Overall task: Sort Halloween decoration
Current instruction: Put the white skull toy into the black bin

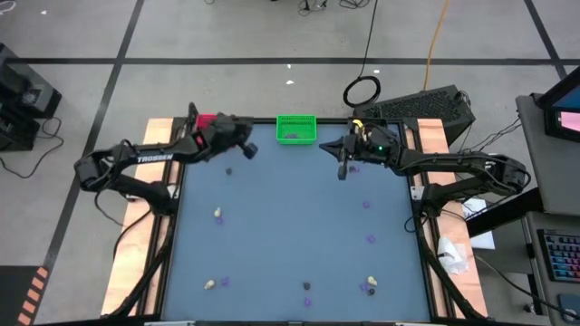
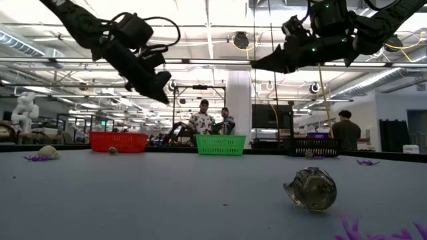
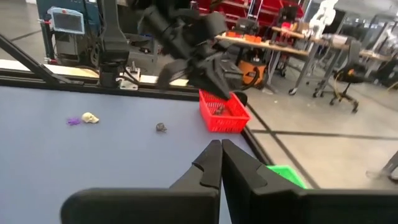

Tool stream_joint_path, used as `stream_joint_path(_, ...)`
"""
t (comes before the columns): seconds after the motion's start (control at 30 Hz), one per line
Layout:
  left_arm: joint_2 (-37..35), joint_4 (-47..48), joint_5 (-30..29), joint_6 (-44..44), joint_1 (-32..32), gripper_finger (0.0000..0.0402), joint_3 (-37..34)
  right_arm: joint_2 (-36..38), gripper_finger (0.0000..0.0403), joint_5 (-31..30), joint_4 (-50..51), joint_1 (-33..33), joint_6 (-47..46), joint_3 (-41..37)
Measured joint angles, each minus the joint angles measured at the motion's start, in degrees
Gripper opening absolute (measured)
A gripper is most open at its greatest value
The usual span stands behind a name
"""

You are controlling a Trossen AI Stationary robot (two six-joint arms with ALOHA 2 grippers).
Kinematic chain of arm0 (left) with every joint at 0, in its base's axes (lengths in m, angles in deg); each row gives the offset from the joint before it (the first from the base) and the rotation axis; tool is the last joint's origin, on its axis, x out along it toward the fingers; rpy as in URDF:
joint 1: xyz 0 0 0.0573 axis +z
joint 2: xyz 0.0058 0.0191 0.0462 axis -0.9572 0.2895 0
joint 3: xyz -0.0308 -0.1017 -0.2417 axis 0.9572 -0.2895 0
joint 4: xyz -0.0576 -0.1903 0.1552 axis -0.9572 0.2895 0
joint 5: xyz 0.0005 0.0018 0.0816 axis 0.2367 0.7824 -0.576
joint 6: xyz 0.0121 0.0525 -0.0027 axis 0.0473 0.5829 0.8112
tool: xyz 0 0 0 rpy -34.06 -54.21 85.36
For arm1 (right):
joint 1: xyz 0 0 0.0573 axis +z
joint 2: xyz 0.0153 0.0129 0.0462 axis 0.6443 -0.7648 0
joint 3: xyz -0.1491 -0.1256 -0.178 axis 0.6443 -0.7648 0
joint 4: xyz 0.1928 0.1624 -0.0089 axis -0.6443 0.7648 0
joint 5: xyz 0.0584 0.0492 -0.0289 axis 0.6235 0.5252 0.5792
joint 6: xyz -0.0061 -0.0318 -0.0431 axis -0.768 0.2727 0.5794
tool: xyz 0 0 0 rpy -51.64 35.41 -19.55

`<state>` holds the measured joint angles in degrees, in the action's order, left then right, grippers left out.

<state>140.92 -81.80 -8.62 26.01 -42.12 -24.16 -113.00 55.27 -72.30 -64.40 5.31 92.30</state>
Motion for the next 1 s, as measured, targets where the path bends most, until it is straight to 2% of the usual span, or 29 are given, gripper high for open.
stream_joint_path(0.23,0.02,-19.45,3.03,0.01,-7.33,0.0004,-7.85,0.02,0.0000,0.00,1.95,0.02,0.78,3.16)
stream_joint_path(0.47,0.96,-33.65,9.34,0.18,-9.07,0.0004,-14.67,-0.15,0.0000,-0.23,4.91,0.77,-3.26,3.87)
stream_joint_path(0.63,1.01,-34.61,12.48,0.64,-8.91,0.0004,-15.20,-0.15,0.0000,-5.86,9.97,3.91,-6.16,3.92)
stream_joint_path(0.77,1.01,-34.53,12.51,6.12,-8.81,0.0004,-15.15,-0.13,0.0000,-10.63,16.11,7.74,-9.21,3.92)
stream_joint_path(0.9,1.01,-34.31,12.80,8.61,-8.94,0.0004,-15.15,0.09,0.0000,-10.84,22.76,11.60,-14.75,3.96)
stream_joint_path(1.0,1.01,-33.58,15.91,10.73,-8.96,0.0004,-15.15,0.09,0.0000,-12.26,28.63,14.08,-18.99,3.96)
